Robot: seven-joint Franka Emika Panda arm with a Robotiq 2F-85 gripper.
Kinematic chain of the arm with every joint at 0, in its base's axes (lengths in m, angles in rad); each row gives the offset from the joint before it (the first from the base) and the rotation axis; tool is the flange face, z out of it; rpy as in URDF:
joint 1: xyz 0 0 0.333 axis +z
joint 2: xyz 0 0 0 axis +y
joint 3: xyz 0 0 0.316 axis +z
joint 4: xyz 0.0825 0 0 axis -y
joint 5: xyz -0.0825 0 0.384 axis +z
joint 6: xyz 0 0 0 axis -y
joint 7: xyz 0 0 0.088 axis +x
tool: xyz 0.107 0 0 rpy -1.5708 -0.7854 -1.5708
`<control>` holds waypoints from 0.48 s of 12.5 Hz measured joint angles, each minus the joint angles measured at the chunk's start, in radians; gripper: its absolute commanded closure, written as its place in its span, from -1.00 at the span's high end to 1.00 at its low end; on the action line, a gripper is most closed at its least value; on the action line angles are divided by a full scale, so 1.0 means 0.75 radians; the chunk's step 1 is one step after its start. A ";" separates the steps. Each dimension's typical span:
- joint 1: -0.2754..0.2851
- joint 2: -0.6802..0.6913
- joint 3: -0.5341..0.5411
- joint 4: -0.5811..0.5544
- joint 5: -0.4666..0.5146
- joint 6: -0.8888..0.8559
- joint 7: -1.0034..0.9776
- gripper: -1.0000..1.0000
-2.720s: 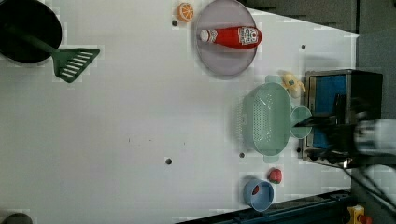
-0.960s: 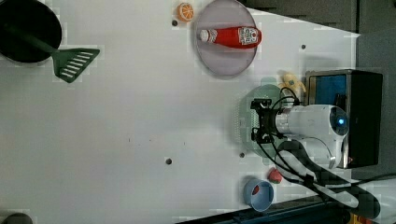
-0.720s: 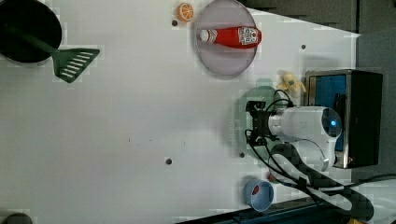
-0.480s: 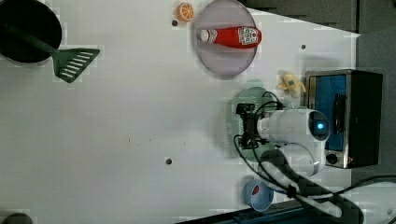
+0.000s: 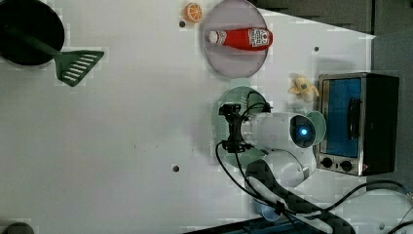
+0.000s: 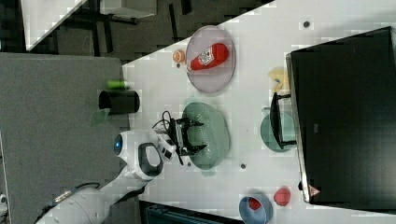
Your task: Drag strainer right to left.
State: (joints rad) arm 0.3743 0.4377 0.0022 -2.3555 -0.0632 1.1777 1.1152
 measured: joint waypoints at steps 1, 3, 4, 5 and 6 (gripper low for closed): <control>0.035 0.003 -0.016 0.013 0.006 -0.036 0.025 1.00; 0.071 0.013 -0.008 0.047 0.028 -0.090 0.049 1.00; 0.086 0.012 -0.004 0.068 0.023 -0.102 0.049 1.00; 0.088 0.010 0.012 0.076 0.014 -0.091 0.051 1.00; 0.090 0.015 0.032 0.083 0.012 -0.096 0.052 1.00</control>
State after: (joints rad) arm 0.4421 0.4492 0.0264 -2.2930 -0.0542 1.1055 1.1543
